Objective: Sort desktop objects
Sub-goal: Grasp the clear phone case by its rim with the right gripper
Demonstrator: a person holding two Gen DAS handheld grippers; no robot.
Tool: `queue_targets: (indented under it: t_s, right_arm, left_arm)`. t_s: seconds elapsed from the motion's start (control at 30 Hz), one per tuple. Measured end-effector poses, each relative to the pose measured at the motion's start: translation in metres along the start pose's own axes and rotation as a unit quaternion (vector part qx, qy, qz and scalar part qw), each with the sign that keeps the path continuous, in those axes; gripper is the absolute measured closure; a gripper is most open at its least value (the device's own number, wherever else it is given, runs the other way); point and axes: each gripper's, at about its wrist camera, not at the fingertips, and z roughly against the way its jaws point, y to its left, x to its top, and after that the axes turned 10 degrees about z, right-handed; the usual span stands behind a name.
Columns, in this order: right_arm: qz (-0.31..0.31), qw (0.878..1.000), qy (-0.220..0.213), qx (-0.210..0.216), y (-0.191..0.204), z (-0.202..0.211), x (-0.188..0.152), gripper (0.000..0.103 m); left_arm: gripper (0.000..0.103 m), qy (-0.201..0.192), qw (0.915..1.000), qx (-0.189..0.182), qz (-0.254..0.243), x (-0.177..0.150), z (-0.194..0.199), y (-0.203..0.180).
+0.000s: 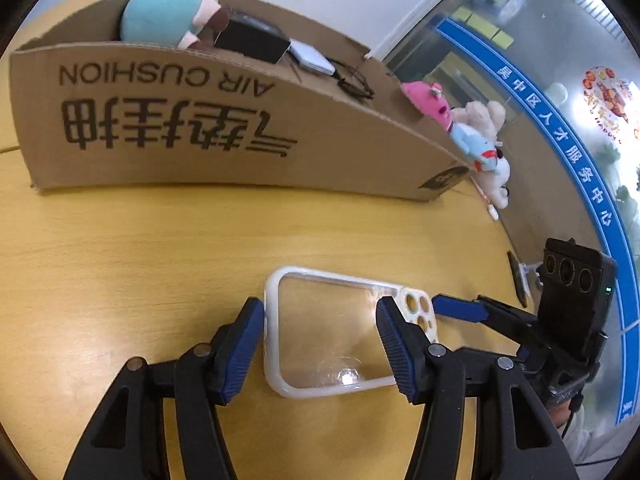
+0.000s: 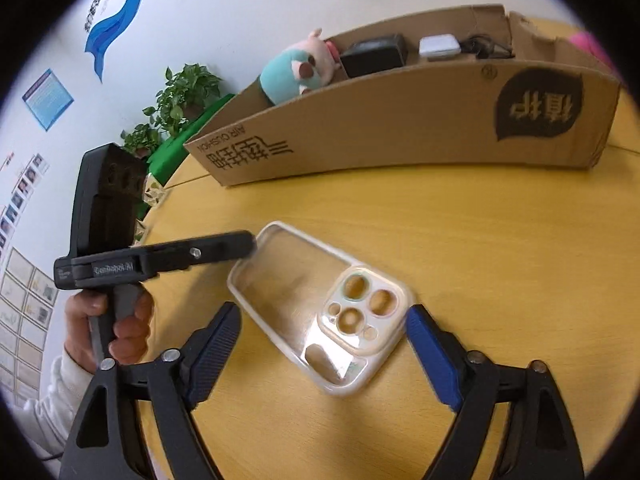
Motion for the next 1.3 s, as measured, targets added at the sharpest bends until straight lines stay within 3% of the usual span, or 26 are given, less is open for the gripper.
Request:
queue_targets:
  t_s: [0.07,0.1,0.17,0.23,0.3,0.47,0.6,0.67,0.77,1.0,1.17,1.3]
  right_arm:
    - [-0.005,1.000,-0.013,0.006,-0.001,0.002,0.004,0.017]
    - [-0.010,0.999,-0.029,0.028,-0.002,0.006,0.007,0.017]
    - [0.000,0.997,-0.059,0.057,0.005,0.016,0.011,0.018]
    - [0.042,0.996,-0.068,0.049,0.018,0.026,0.013,0.018]
    - [0.052,0.997,-0.058,0.022,0.019,0.032,0.009,0.018]
    - [-0.019,0.998,-0.005,-0.053,-0.017,0.042,-0.014,0.017]
    - [-0.059,0.998,0.016,-0.031,-0.032,0.027,-0.020,0.017]
    - [-0.059,0.998,0.005,-0.004,-0.031,0.021,-0.016,0.016]
    - [-0.061,0.998,-0.011,-0.007,-0.031,0.013,-0.006,0.015]
    - [0.016,0.996,-0.076,0.039,-0.006,0.051,0.002,0.016]
    - [0.045,0.995,-0.066,0.059,0.009,0.056,-0.011,0.016]
    - [0.027,0.999,-0.035,0.026,0.001,0.045,-0.020,0.018]
  left_arm:
    - [0.053,0.003,1.0000,-0.004,-0.003,0.003,0.003,-0.003]
    - [0.059,0.005,0.9993,-0.037,-0.003,0.002,0.009,-0.008]
    - [0.059,-0.006,0.9971,-0.069,-0.032,-0.002,0.019,-0.023]
    - [0.055,-0.028,0.9947,-0.057,-0.081,-0.011,0.033,-0.043]
    - [0.047,-0.033,0.9943,-0.034,-0.095,-0.015,0.037,-0.048]
    - [0.041,0.006,0.9995,-0.009,-0.030,-0.004,0.017,-0.020]
    - [0.044,0.047,0.9982,0.003,-0.037,0.000,-0.015,-0.023]
    - [0.044,0.049,0.9980,-0.015,-0.037,-0.001,-0.018,-0.023]
    - [0.044,0.022,0.9989,0.001,-0.041,0.003,-0.009,-0.028]
    - [0.044,-0.046,0.9950,-0.067,-0.058,-0.011,0.051,-0.033]
    - [0.044,-0.039,0.9967,-0.063,-0.033,-0.029,0.053,-0.021]
    - [0.044,-0.018,0.9994,-0.028,0.000,-0.034,0.040,-0.006]
